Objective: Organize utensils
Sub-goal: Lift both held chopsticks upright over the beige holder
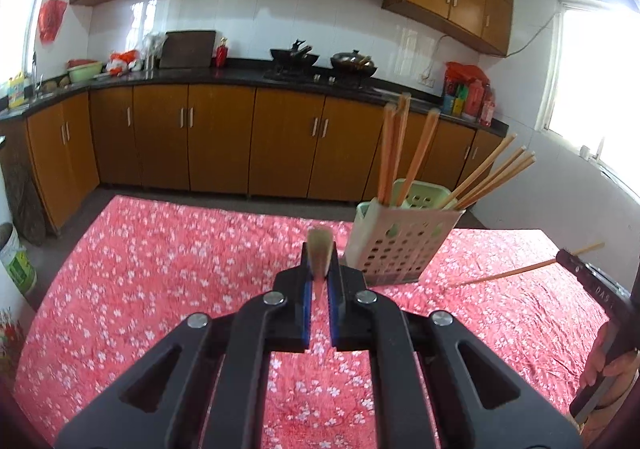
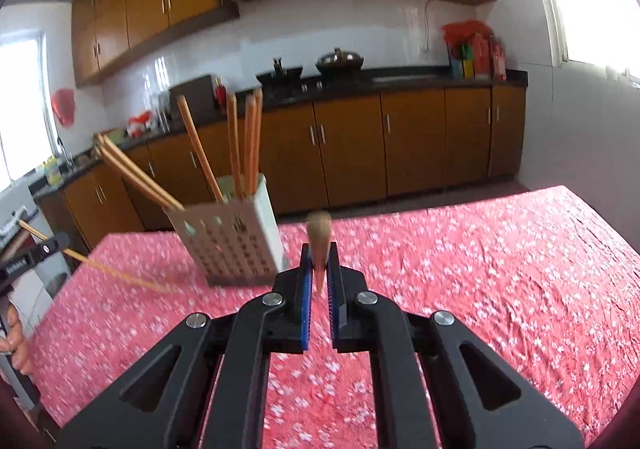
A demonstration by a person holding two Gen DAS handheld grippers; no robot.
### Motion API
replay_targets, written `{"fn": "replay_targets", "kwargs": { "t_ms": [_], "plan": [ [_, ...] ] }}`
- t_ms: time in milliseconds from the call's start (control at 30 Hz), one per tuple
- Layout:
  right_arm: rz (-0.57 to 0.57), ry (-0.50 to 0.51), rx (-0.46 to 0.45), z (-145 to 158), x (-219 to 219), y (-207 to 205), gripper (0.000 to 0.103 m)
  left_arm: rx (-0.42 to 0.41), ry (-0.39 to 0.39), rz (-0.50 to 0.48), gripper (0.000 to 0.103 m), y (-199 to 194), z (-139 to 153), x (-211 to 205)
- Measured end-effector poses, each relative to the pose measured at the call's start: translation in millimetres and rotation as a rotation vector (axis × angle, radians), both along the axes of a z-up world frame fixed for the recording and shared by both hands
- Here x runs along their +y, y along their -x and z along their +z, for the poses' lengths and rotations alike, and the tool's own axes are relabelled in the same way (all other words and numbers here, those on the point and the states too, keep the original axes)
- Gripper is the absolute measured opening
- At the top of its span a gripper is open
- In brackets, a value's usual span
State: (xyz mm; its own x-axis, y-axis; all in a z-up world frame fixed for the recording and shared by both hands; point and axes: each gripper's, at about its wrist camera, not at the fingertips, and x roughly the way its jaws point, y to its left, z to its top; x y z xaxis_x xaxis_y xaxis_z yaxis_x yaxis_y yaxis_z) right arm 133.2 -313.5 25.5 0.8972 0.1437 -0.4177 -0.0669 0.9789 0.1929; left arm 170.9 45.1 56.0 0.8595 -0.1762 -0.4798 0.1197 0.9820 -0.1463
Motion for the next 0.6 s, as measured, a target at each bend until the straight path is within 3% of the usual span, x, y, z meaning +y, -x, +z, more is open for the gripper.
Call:
{"fn": "replay_targets", "kwargs": {
  "t_ms": [267,400,600],
  "plan": [
    [0.092,-0.110,-0.140,58.1,12.0,3.4,0.007,-0.099,0.037,-0.097,0.007,6.7,49.9,-11.4],
    [0.134,-0.149,-0.286,99.9,24.3,8.0,0.007,-0.175,0.079,-0.137,0.007,7.0,80.7,-23.3],
    [0.114,-0.131,-0.437,130.4,41.8,1.4,0.007,-0.321,0.092,-0.120,0.007,2.7,119.4,-43.8]
  ]
}}
